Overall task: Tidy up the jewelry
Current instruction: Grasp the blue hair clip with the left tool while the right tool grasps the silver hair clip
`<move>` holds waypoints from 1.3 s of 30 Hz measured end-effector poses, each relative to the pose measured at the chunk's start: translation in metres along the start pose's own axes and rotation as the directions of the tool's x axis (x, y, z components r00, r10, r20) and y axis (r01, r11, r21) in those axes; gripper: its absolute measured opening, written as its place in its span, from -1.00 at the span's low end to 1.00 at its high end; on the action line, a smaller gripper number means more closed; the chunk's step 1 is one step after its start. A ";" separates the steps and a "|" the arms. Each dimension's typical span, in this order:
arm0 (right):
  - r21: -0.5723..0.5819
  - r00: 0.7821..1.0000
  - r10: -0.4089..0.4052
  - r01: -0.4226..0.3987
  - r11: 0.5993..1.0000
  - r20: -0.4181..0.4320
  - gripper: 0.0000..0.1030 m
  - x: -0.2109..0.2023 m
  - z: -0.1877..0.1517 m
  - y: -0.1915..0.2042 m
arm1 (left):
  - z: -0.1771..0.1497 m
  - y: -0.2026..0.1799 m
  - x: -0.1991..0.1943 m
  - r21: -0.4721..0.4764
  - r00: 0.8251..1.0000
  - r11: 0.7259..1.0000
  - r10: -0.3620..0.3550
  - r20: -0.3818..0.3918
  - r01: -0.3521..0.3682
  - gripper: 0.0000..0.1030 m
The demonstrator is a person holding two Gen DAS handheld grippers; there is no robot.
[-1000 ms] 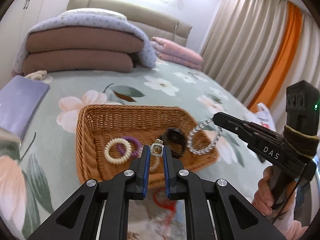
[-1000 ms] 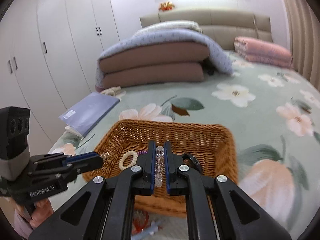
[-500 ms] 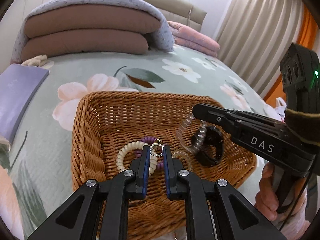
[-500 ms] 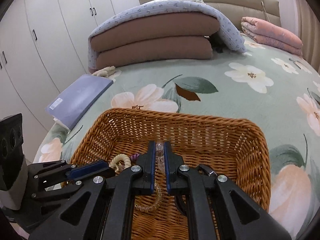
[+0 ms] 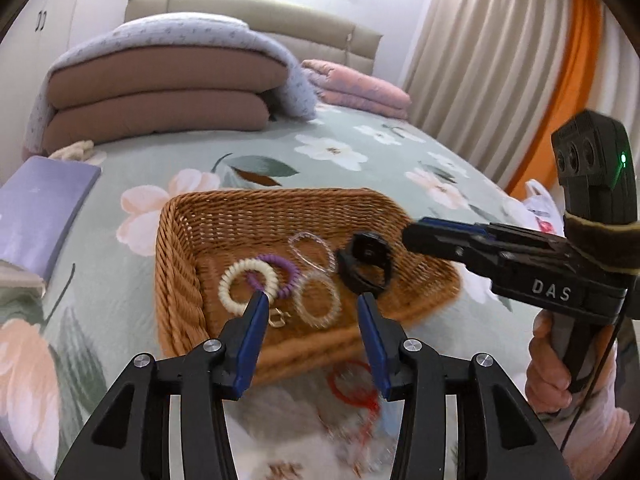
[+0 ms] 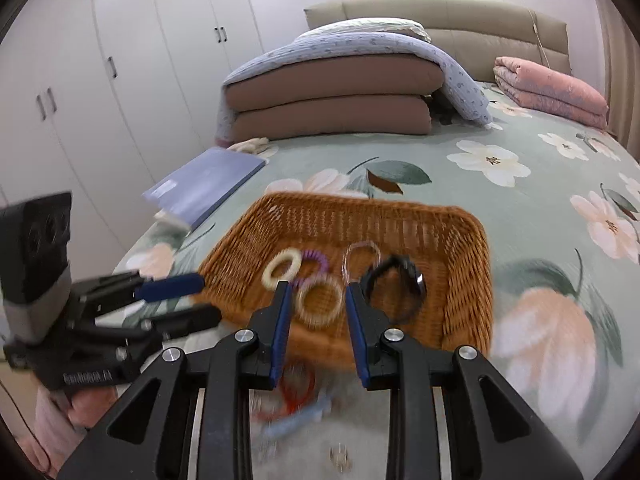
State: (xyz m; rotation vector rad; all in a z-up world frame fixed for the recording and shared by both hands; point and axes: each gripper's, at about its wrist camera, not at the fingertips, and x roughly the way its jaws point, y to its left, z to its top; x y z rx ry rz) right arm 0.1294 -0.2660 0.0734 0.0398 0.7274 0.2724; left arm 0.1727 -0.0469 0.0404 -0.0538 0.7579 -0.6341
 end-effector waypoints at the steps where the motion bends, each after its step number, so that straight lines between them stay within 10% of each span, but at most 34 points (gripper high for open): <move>1: -0.006 1.000 0.004 -0.004 1.000 -0.006 -0.41 -0.007 -0.008 0.002 | -0.004 -0.003 -0.005 0.004 1.000 1.000 -0.008 0.001 0.008 -0.08; 18: 0.127 0.980 0.043 -0.018 0.992 -0.193 -0.40 -0.034 -0.152 0.004 | -0.075 -0.061 -0.007 0.156 0.991 0.985 -0.060 -0.117 0.078 -0.08; 39: 0.189 0.978 -0.053 0.092 0.978 -0.200 -0.39 -0.027 -0.180 0.019 | -0.083 -0.072 0.063 0.206 0.958 0.972 -0.049 -0.284 0.111 -0.39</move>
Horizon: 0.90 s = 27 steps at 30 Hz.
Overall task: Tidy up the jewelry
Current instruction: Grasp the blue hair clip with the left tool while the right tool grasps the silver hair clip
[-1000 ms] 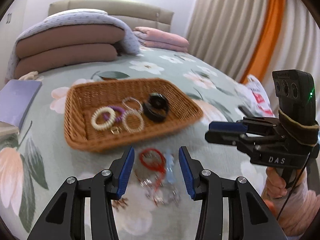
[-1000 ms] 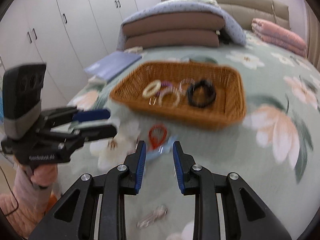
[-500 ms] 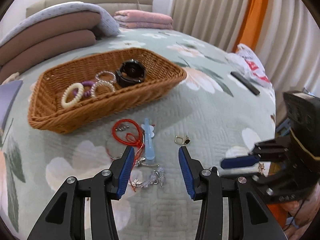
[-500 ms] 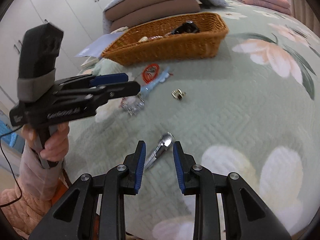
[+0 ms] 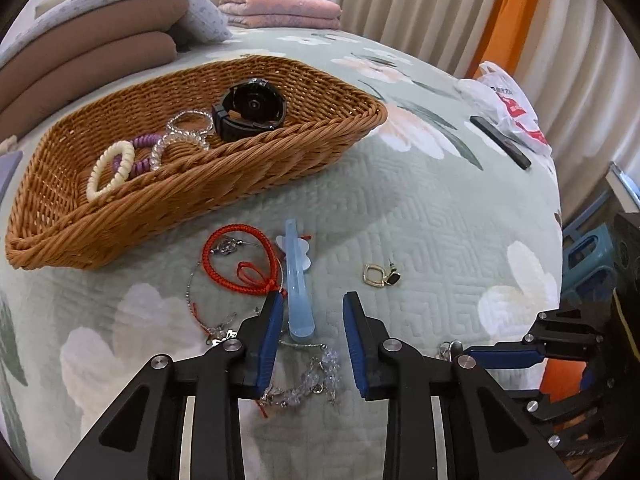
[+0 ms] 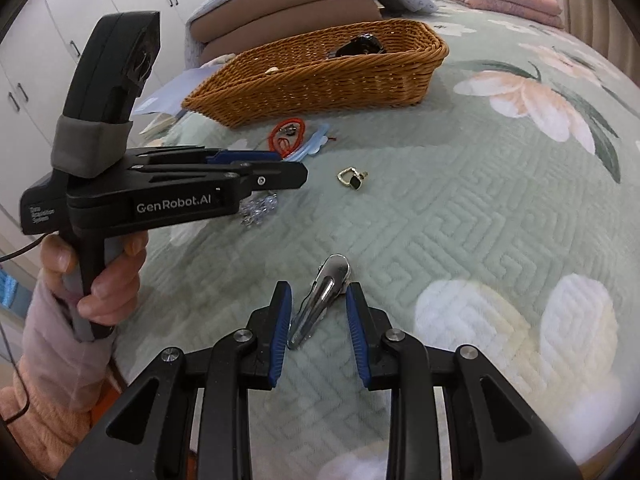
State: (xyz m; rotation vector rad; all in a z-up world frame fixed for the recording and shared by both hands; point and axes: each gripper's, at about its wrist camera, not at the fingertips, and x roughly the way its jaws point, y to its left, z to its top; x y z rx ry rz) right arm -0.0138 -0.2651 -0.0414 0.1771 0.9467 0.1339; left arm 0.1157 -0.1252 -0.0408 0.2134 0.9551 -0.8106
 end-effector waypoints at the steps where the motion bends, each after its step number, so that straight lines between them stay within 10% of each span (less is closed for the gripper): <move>1: -0.010 1.000 -0.027 0.027 1.000 0.010 -0.39 0.001 0.000 0.004 | 0.000 0.000 0.002 -0.005 1.000 1.000 0.001 -0.004 -0.001 -0.39; 13: -0.086 0.981 -0.179 0.186 0.979 0.078 -0.49 0.006 0.000 0.020 | -0.001 0.008 0.007 -0.049 1.000 0.998 0.025 0.001 -0.025 -0.76; 27: -0.108 0.977 -0.177 0.190 0.976 0.122 -0.50 -0.012 0.008 0.017 | -0.003 -0.001 -0.027 -0.032 0.996 0.999 -0.035 0.086 0.038 -0.76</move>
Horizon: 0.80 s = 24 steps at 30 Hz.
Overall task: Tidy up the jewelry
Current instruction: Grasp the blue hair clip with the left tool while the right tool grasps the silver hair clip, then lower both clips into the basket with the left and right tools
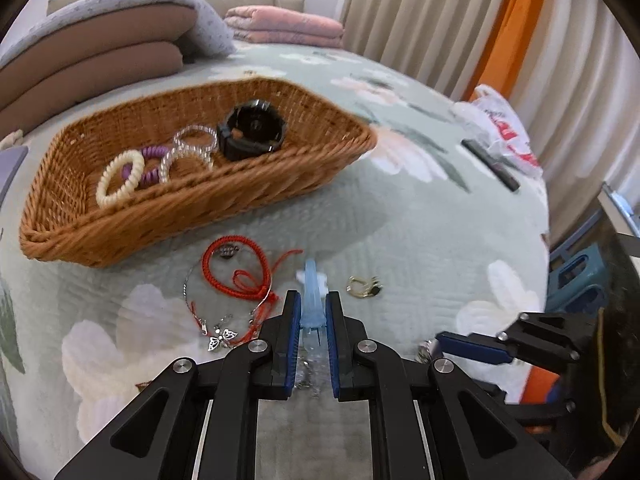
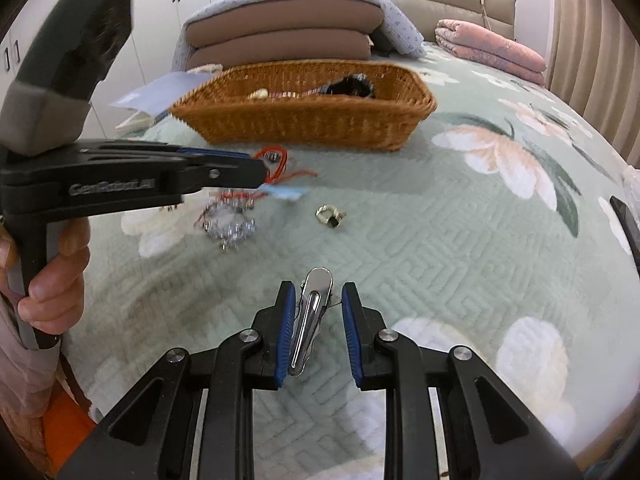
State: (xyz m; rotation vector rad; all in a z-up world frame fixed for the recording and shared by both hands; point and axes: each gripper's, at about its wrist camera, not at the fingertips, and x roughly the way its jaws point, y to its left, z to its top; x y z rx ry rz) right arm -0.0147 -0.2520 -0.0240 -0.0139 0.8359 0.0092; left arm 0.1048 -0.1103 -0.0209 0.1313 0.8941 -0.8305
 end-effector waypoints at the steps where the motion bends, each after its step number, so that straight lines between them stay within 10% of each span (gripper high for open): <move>1: -0.001 1.000 -0.003 0.003 1.000 0.008 -0.50 -0.002 0.002 -0.001 | 0.001 -0.001 -0.004 0.000 1.000 1.000 -0.005 0.010 0.005 -0.76; 24: -0.072 0.981 0.042 -0.029 0.997 0.190 -0.50 0.011 0.143 -0.002 | 0.059 0.049 -0.071 -0.121 0.973 0.992 0.051 0.225 -0.024 -0.76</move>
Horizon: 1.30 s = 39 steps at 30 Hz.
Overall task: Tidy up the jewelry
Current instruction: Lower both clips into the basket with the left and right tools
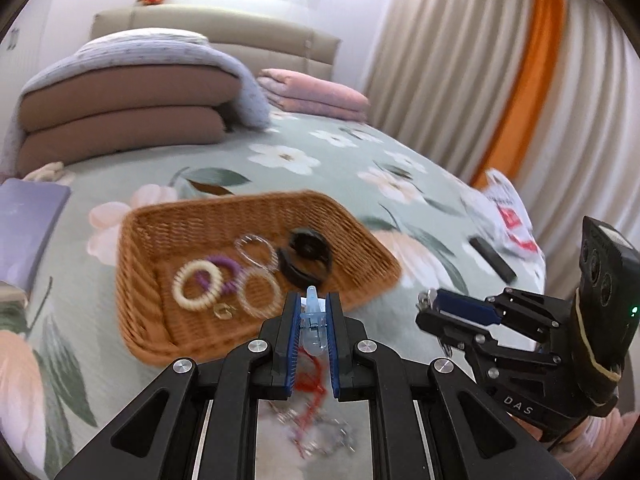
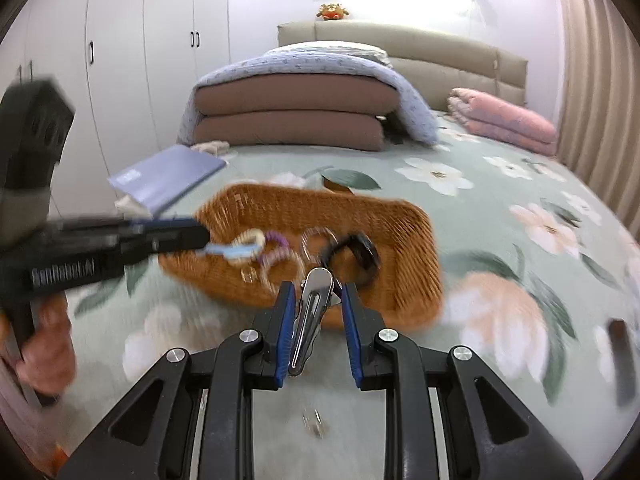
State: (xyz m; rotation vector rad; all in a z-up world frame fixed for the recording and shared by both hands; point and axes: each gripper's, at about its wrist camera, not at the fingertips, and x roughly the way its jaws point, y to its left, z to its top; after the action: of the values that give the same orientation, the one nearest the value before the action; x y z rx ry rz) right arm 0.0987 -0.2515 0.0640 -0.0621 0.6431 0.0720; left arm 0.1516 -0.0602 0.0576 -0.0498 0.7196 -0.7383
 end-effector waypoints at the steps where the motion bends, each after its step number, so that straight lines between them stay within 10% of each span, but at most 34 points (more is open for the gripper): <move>1: 0.014 0.999 0.031 -0.031 0.999 -0.019 -0.50 0.015 0.013 -0.003 | 0.002 0.004 0.000 -0.008 1.000 1.000 0.009 0.003 -0.009 -0.76; 21: 0.138 0.949 0.114 -0.076 0.987 -0.293 -0.49 0.177 0.063 -0.021 | 0.012 0.072 0.061 -0.119 0.991 0.984 0.123 -0.057 -0.129 -0.76; 39: 0.164 0.954 0.217 -0.185 0.969 -0.207 -0.35 0.123 0.063 -0.023 | 0.005 0.064 0.058 -0.096 0.989 0.986 0.128 -0.075 -0.135 -0.53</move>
State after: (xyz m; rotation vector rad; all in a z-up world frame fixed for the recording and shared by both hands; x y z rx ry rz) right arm 0.2363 -0.2634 0.0413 0.1368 0.8778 0.2186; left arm 0.2229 -0.0494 0.0095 -0.0688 0.8174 -0.5794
